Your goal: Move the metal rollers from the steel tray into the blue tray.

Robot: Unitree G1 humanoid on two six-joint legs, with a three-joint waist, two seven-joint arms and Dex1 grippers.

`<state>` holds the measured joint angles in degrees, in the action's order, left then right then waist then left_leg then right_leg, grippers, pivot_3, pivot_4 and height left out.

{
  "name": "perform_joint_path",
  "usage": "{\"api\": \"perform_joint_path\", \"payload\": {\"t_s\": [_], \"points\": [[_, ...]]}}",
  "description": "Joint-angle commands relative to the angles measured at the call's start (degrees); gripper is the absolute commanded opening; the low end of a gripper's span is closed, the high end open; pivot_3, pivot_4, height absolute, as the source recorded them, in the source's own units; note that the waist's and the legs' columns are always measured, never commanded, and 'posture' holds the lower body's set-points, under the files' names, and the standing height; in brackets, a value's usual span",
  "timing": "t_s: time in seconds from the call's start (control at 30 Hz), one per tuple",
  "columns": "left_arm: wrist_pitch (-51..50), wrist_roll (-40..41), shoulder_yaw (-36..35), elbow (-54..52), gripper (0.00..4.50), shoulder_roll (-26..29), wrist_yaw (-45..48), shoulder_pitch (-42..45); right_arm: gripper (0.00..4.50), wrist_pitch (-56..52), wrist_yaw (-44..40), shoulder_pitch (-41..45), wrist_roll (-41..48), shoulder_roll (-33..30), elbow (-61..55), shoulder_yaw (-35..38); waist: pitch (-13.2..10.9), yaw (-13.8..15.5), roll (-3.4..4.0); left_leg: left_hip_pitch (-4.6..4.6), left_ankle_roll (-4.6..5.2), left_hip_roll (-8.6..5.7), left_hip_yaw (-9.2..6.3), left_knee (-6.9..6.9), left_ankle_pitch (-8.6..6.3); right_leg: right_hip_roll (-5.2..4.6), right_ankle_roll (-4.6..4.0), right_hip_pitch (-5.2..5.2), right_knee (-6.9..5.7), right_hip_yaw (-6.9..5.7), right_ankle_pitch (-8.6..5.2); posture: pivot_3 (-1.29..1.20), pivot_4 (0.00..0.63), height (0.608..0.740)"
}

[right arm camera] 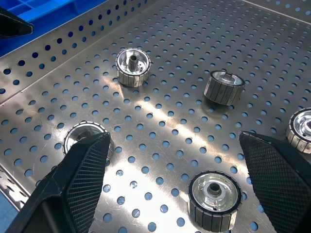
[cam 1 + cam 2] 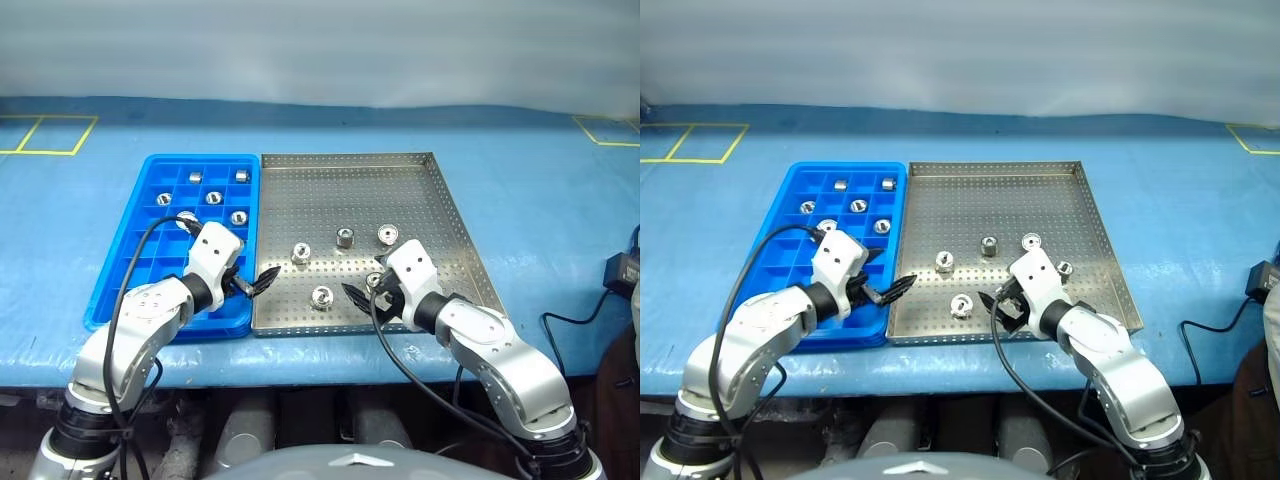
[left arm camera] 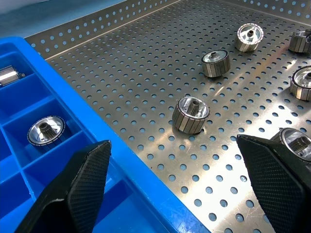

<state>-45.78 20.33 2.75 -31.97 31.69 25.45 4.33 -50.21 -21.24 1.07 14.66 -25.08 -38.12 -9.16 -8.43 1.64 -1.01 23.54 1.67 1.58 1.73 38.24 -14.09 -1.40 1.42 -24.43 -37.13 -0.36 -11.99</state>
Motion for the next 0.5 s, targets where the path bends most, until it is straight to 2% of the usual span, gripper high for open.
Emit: {"api": "perform_joint_path", "payload": {"t_s": [0.03, 0.5], "points": [[0.4, 0.0, -1.5, -2.7, 4.5, 0.4, 0.0, 0.0, 4.46, 1.2, -0.1, 0.5, 0.1, 0.0, -0.7, 0.4, 0.0, 0.0, 0.0, 0.0, 0.0, 0.0, 0.0, 0.0, 0.0, 0.0, 0.0, 0.0, 0.0, 0.0, 0.0, 0.08, 0.15, 0.74], [0.5, 0.2, -1.4, -3.0, 4.5, 0.2, 0.0, -0.3, 4.46, 1.3, -0.1, 0.7, 0.0, 0.2, -0.6, 0.0, 0.0, 0.0, 0.0, 0.0, 0.0, 0.0, 0.0, 0.0, 0.0, 0.0, 0.0, 0.0, 0.0, 0.0, 0.0, 0.07, 0.15, 0.74]]}}
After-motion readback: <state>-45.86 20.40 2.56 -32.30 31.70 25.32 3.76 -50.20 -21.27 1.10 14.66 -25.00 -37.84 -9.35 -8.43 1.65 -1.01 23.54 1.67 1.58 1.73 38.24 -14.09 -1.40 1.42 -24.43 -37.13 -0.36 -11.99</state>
